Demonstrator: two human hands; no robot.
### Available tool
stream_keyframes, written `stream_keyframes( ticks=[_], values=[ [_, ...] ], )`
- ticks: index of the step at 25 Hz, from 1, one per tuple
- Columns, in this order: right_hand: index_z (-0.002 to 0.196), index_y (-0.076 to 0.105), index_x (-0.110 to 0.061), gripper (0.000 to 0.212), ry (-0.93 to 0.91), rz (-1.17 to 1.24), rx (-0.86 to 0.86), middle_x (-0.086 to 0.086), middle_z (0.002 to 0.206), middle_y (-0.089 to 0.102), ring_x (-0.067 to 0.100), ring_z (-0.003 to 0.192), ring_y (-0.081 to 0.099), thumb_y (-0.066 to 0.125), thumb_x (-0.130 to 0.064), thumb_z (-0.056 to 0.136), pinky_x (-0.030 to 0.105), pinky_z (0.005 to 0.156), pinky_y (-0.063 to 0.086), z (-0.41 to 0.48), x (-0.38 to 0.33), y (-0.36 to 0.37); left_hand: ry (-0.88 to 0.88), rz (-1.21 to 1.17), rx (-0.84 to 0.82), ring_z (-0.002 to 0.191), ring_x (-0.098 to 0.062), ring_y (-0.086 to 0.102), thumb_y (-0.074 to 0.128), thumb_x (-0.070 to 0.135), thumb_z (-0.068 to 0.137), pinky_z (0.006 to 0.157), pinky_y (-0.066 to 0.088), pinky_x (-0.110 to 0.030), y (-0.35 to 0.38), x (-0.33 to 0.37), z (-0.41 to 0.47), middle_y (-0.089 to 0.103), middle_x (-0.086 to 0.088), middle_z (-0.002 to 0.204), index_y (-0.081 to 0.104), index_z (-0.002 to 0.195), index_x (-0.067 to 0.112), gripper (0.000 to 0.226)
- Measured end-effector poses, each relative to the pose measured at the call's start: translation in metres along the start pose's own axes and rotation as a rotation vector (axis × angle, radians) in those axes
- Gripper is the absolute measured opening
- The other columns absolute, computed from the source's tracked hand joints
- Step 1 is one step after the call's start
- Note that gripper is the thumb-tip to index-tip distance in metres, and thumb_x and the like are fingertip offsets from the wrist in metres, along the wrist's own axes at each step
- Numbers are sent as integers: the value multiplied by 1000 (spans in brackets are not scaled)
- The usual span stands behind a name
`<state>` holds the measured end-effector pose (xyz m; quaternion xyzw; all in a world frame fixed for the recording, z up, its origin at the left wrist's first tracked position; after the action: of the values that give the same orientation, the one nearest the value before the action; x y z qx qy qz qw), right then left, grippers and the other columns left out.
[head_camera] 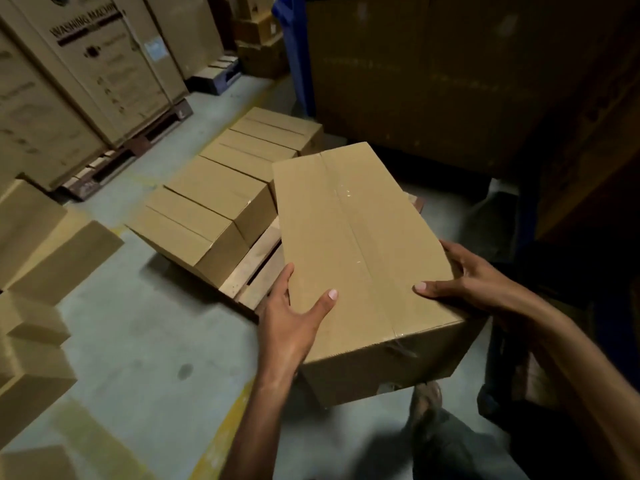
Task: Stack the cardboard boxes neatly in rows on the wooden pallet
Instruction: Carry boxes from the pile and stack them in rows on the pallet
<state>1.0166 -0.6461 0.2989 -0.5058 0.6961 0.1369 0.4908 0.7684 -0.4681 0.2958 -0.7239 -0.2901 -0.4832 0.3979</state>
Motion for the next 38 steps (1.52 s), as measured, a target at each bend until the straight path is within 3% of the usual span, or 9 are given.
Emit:
stream_keyframes(
  ticks=[5,8,13,17,21,25,29,31,38],
  values=[
    [157,33,-35,122,14,-127,-99,-4,148,46,19,130,48,96,-50,54,39,113,39,116,-37,-113,-90,-90,46,134,-9,53,92,44,70,114,44,-39,103,40,90,56,8,147,46,151,30,94],
    [155,36,-31,96,21,-148,-176,-8,134,47,16,120,47,90,-29,75,31,102,35,177,-67,-157,-165,-110,109,128,-9,60,93,61,57,110,49,-41,143,52,136,61,10,142,48,147,35,104],
    [153,40,-29,93,67,-183,-258,-3,137,55,15,113,56,89,-25,74,26,93,40,291,-86,-199,-223,-61,171,127,-12,60,87,77,48,106,52,-45,191,64,223,60,11,142,44,147,41,113],
    [151,39,-27,88,97,-195,-276,-10,114,57,1,95,53,86,-19,77,19,72,39,379,-95,-218,-276,-41,191,117,-13,64,88,59,65,101,54,-42,227,61,294,65,11,130,42,149,36,99],
    [155,36,-25,101,119,-281,-345,-7,126,54,5,101,54,89,-27,69,21,78,40,463,-105,-234,-380,-98,228,100,-13,70,90,50,68,92,59,-43,265,50,358,74,6,114,58,134,30,76],
    [156,33,-27,98,157,-363,-378,-6,130,48,16,115,48,89,-27,75,30,94,37,542,-108,-246,-459,-131,248,100,-12,71,86,64,54,89,61,-45,296,35,419,74,10,111,59,130,40,84],
    [156,32,-27,98,179,-376,-427,-9,124,52,11,105,51,89,-23,76,29,90,40,644,-100,-254,-487,-173,275,98,-5,72,84,62,56,89,61,-43,344,8,499,74,18,105,61,112,47,62],
    [155,33,-22,97,174,-379,-458,-13,113,52,6,97,52,89,-17,76,26,82,41,707,-95,-258,-513,-188,312,101,-5,71,86,59,60,92,60,-44,372,-8,546,74,17,111,60,124,44,70],
    [158,26,-15,108,144,-430,-580,-19,108,51,0,96,51,90,-6,72,28,95,40,937,-48,-248,-561,-197,414,117,-12,60,90,40,75,104,53,-45,456,-81,710,59,10,133,41,149,31,90]
  ],
)
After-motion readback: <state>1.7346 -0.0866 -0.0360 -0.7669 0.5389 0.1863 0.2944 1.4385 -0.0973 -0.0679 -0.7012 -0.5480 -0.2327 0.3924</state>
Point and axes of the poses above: each hand's wrist, its own z-axis towards the middle knuckle, its own y-axis out of the palm, x = y × z, the point moved 8 cm from there along z, towards the middle knuckle
